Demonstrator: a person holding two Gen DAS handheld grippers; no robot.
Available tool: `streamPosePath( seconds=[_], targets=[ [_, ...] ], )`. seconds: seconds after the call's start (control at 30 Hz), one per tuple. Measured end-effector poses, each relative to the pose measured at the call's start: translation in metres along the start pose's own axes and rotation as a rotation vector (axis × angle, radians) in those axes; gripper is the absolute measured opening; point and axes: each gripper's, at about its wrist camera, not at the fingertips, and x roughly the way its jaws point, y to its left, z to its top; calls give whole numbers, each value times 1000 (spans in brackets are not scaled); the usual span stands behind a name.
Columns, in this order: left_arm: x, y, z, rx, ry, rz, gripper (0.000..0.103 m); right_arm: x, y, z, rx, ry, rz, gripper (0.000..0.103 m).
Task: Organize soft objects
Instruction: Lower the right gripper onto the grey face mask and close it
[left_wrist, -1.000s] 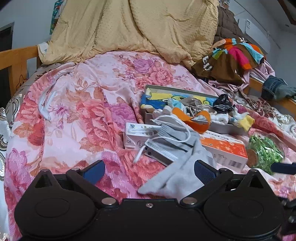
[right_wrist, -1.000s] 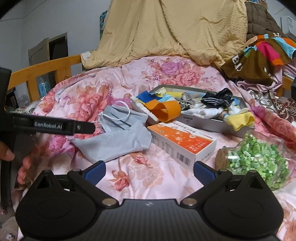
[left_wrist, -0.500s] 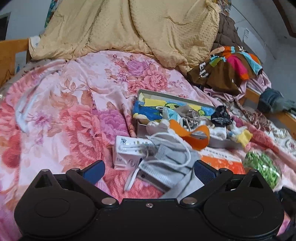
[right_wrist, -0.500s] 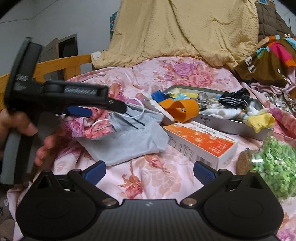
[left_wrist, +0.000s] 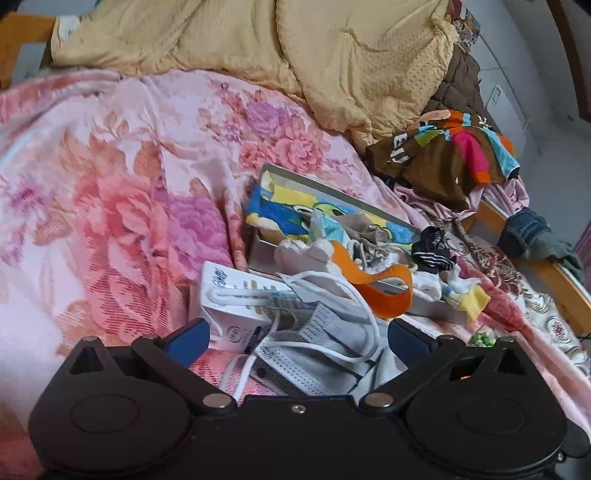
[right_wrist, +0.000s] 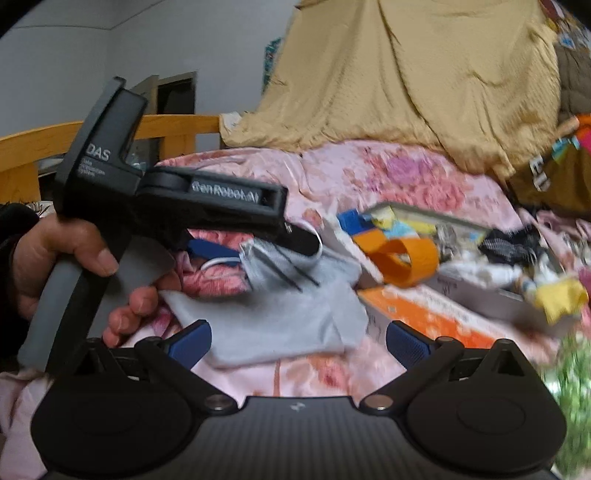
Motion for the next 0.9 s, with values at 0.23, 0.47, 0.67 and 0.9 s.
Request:
streamPosePath(
  seconds=[0.23, 0.47, 0.67, 0.9],
  targets=[
    [9, 3, -3, -55, 12, -47, 102, 23, -8, 4, 50, 26, 24, 103],
    [8, 1, -11, -70, -24, -76, 102, 18, -1, 0, 24, -19, -15, 103],
    [5, 7, -12, -121, -45, -136, 96, 20, 11, -3, -39, -30, -1, 103],
    [9, 10, -15, -115, -43, -150, 92, 25, 15, -10, -66, -32, 20, 102]
  ],
)
